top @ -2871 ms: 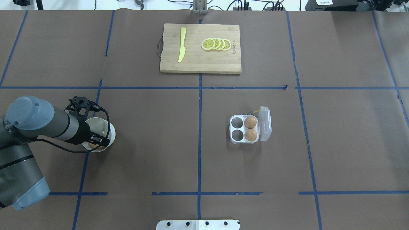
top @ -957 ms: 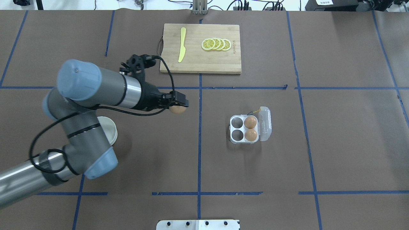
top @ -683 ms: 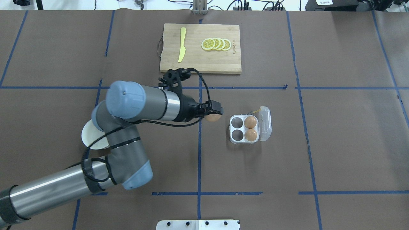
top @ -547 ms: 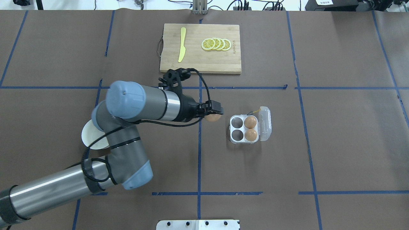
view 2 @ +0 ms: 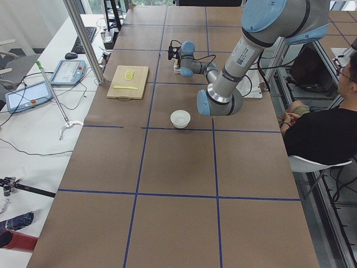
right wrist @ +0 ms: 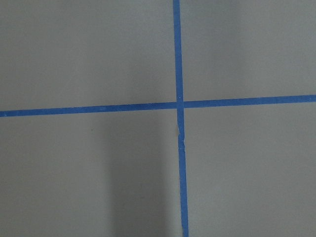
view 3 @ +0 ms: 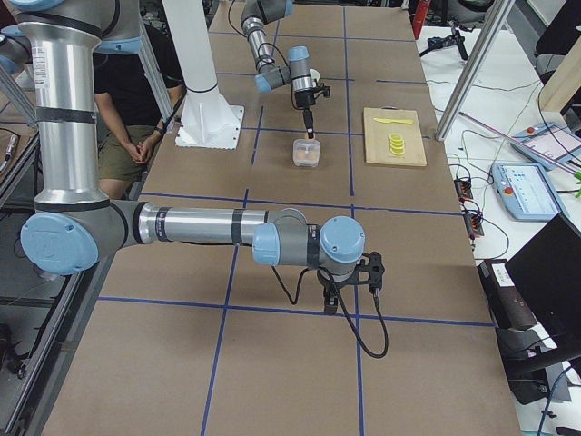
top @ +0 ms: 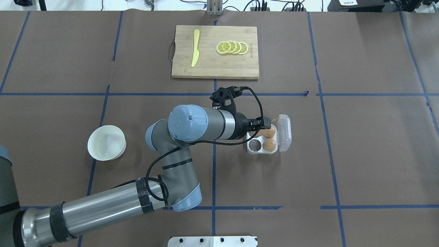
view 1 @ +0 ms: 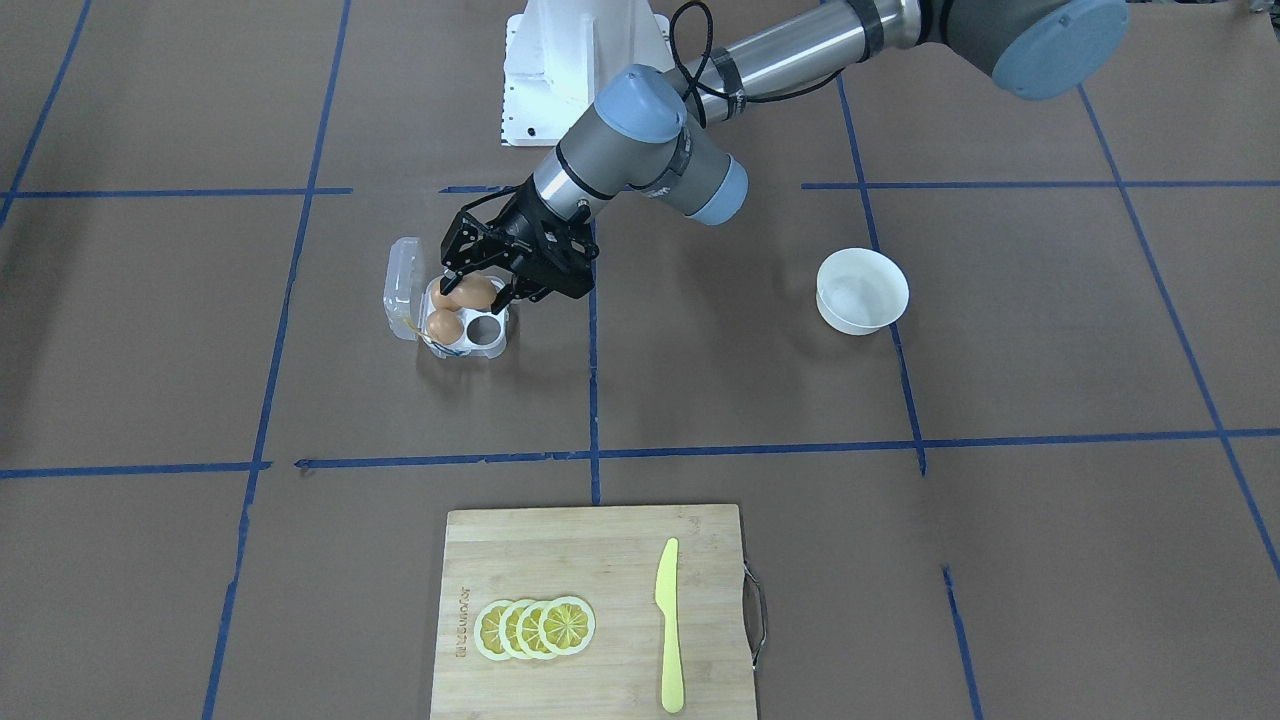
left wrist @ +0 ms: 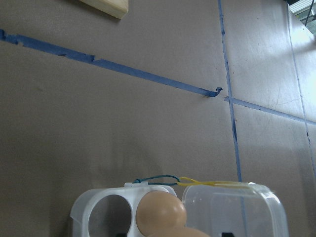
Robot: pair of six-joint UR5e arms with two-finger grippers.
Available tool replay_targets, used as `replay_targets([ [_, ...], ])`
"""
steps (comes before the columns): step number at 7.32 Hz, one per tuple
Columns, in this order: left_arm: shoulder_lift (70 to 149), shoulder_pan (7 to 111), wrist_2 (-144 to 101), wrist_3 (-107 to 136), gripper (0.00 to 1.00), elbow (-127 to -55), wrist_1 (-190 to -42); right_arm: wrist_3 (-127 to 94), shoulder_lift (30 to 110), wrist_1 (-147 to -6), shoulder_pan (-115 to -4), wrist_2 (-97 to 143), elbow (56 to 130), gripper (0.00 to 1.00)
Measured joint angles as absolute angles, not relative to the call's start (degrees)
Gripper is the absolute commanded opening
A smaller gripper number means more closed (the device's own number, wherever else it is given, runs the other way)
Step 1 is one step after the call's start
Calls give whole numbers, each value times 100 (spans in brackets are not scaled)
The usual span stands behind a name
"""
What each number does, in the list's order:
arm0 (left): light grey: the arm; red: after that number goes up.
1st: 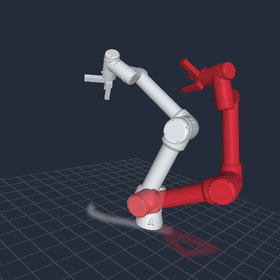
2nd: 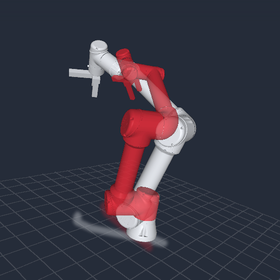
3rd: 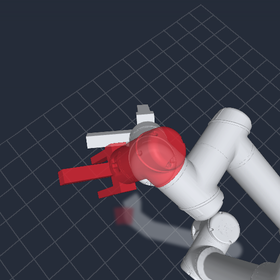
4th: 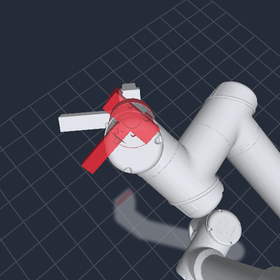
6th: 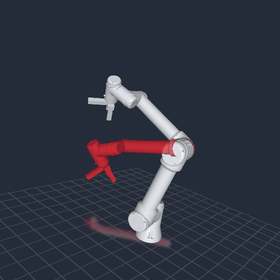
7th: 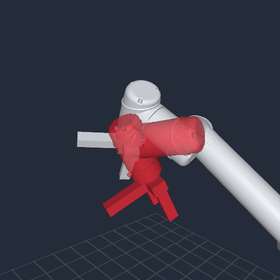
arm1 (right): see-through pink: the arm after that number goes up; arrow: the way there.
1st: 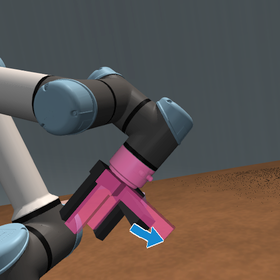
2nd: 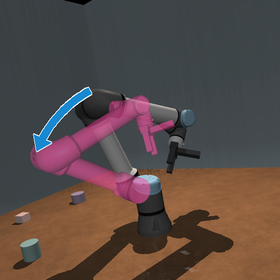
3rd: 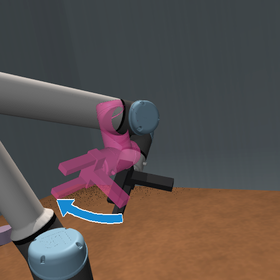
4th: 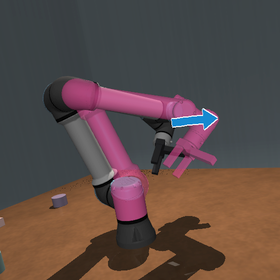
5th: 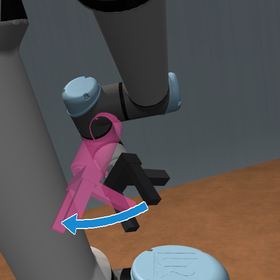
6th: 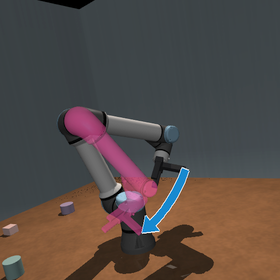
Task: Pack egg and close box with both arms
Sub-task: 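Carry the egg to the carton and lower it into an empty cup, then open the left gripper and raise it away from the carton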
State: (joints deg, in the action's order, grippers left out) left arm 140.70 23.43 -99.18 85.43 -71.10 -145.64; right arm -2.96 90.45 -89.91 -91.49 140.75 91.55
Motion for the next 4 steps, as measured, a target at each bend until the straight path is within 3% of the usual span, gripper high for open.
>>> replay_targets([
  [1,14073,2342,-9910,8543,99,-7093,-14569,-297,9044,-8990,-9149,14090,9149,100],
  [4,14064,2385,-9915,8517,100,-7109,-14558,-298,9039,-8990,-9149,14099,9154,100],
])
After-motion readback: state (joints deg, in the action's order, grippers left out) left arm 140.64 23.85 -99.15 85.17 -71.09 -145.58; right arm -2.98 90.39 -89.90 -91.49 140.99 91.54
